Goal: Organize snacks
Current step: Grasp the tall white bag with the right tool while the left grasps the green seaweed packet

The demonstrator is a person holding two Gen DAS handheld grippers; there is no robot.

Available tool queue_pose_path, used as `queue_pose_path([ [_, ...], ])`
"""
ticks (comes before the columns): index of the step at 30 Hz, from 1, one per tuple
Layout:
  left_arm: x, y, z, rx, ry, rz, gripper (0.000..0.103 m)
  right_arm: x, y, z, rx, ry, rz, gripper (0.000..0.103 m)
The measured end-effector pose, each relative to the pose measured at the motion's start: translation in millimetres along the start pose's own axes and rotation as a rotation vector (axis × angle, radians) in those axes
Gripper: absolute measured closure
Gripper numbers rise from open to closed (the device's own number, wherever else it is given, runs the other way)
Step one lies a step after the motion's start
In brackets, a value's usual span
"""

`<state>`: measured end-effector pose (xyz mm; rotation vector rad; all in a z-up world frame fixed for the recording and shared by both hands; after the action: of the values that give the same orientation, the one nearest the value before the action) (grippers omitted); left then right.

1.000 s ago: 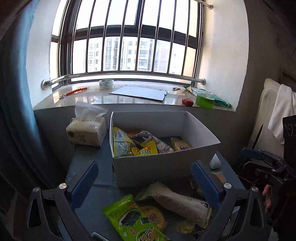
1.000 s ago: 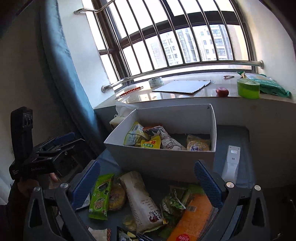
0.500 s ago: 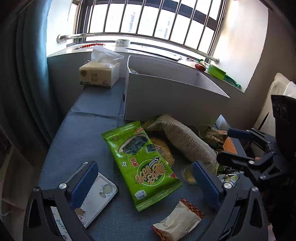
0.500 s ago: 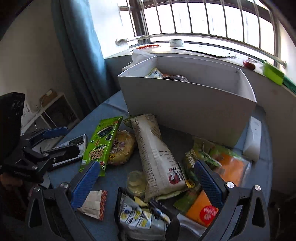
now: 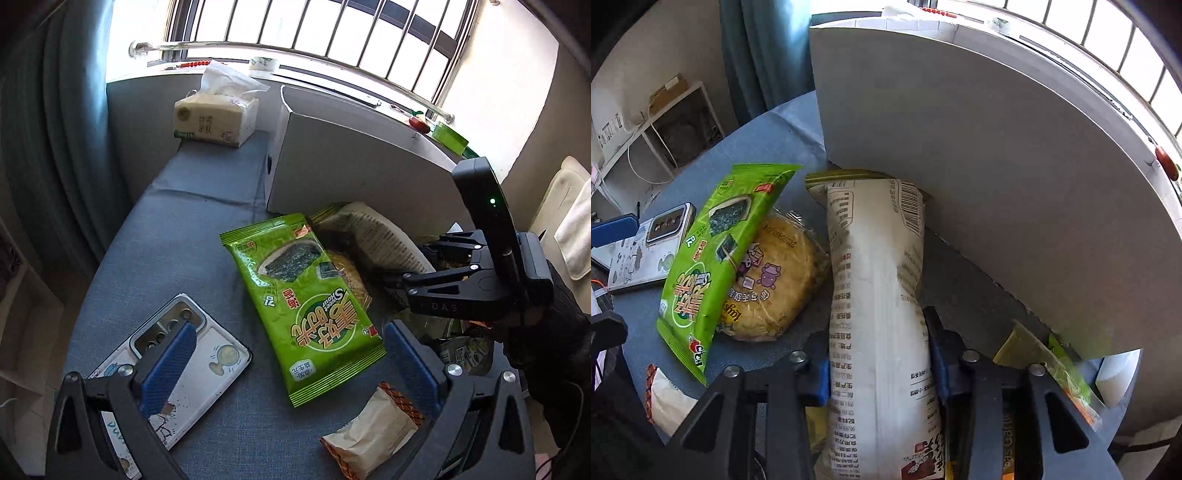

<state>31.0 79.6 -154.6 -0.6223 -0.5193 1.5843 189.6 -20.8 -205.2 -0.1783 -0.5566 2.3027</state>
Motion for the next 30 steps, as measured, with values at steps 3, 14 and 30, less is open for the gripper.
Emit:
queue_pose_path([
  [3, -2.4, -4.3, -8.7, 0.021, 0.006, 0.002, 0.0, -3.4, 3.4, 8.9, -0.033, -0.012, -0.026, 0.062],
  [14, -5.1, -27.5, -65.3, 0.174, -0.04, 0.035, 0.0, -36.6, 24.6, 107.3, -0.276, -0.094, -0.227, 0.063],
  [30, -28.5, -60.9, -15.3, 0.009, -0.034, -0.112, 0.042, -59.9, 61.6, 150.4, -0.385, -0.18, -0.405, 0.067],
])
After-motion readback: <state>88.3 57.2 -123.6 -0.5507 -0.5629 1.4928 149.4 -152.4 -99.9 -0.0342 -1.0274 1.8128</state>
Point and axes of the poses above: each gripper's, at about its wrist camera, not at the fingertips, and z roughly against the way its jaws point, x to its left, y to its underside, the point moved 4 cm from there along -z, roughly the way its jaws point, and after that the axes turned 15 degrees about -z, right-handed, at the moved point
